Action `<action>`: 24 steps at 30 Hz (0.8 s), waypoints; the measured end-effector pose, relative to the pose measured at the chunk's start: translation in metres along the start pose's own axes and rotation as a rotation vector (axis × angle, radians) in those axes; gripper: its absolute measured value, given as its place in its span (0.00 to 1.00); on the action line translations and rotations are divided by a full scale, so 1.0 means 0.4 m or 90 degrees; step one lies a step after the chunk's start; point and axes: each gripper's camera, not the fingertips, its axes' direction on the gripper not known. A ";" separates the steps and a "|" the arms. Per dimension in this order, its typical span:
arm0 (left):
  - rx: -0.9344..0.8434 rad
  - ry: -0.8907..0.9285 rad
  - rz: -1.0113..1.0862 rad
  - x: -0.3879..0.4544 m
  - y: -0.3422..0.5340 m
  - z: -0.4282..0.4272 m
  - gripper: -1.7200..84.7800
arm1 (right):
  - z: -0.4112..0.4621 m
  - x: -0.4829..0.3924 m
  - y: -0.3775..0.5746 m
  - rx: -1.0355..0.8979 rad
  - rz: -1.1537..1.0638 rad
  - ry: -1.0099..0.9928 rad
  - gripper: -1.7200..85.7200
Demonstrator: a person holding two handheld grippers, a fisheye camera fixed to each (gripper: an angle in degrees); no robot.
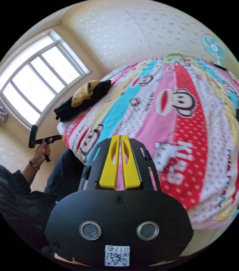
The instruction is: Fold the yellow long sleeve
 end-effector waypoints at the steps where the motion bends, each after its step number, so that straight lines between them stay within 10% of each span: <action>1: 0.002 0.010 -0.007 -0.013 0.007 -0.004 0.04 | 0.073 -0.031 -0.013 -0.003 0.003 0.016 0.02; 7: 0.022 0.059 -0.011 -0.015 0.000 0.029 0.11 | 0.309 -0.029 0.056 -0.037 0.018 0.091 0.02; 16: 0.215 -0.027 0.065 0.136 -0.623 -0.031 0.16 | 0.323 0.104 0.110 -0.026 0.064 -0.044 0.02; 24: 0.067 -0.194 -0.019 0.150 -0.775 0.215 0.05 | 0.345 0.160 0.149 -0.024 0.078 -0.096 0.02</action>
